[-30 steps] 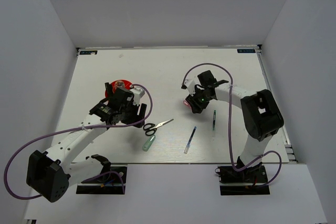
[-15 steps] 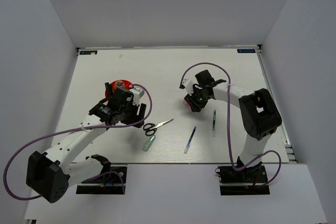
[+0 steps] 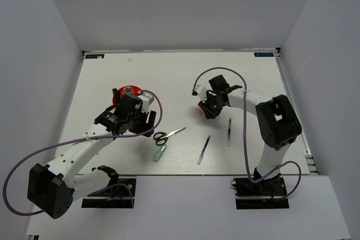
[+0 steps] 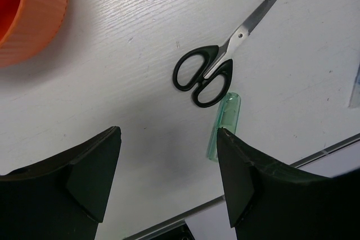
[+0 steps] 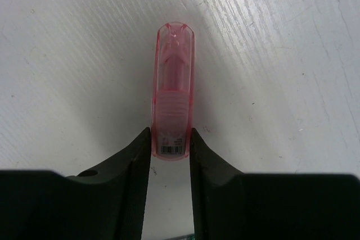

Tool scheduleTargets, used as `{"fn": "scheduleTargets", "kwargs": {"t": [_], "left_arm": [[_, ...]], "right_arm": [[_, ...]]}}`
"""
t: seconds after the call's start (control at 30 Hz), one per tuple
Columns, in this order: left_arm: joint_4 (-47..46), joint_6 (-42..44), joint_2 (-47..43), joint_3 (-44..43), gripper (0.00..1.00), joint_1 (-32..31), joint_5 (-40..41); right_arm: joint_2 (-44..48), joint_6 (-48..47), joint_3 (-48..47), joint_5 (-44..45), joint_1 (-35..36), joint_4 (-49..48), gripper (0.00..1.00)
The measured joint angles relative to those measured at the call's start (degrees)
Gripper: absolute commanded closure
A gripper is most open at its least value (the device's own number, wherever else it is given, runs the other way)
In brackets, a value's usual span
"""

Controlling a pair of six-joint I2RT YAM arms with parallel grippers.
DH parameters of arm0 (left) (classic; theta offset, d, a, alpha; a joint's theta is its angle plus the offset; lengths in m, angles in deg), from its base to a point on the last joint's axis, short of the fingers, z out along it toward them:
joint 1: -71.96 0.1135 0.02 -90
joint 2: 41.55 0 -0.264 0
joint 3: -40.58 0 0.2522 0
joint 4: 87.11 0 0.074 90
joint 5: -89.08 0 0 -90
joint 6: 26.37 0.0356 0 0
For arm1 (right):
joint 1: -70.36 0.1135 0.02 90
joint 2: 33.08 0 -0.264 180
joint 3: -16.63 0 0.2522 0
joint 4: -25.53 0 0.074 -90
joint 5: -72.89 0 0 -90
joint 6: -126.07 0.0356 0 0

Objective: Sort the stationery into containers
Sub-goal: Pick up the stationery from the center of the board.

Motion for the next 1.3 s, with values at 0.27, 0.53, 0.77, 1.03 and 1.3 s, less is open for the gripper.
{"fn": "scheduleTargets", "kwargs": {"t": [0.27, 0.53, 0.77, 1.03, 1.3], "left_arm": [[-1.88, 0.0, -1.75, 1.92, 0.21, 0.0, -1.64], [-7.67, -2.27, -2.8, 4.28, 0.25, 0.04, -8.94], [-17.11, -13.81, 0.68, 4.28, 0.29, 0.17, -16.06], [-32.13, -32.17, 7.13, 2.6, 0.3, 0.15, -21.09], [-42.34, -42.86, 13.35, 0.39, 0.31, -1.11, -22.6]], "right_arm": [[1.81, 0.26, 1.36, -1.99, 0.0, 1.51, 0.99], [13.84, 1.77, 3.45, -9.09, -0.02, 4.57, 1.0], [24.76, 3.93, 5.97, -18.62, 0.24, 5.38, 1.0], [29.07, 4.59, 8.7, -22.34, 0.55, 5.01, 1.0], [29.07, 4.5, 9.9, -21.77, 1.57, 4.9, 1.0]]}}
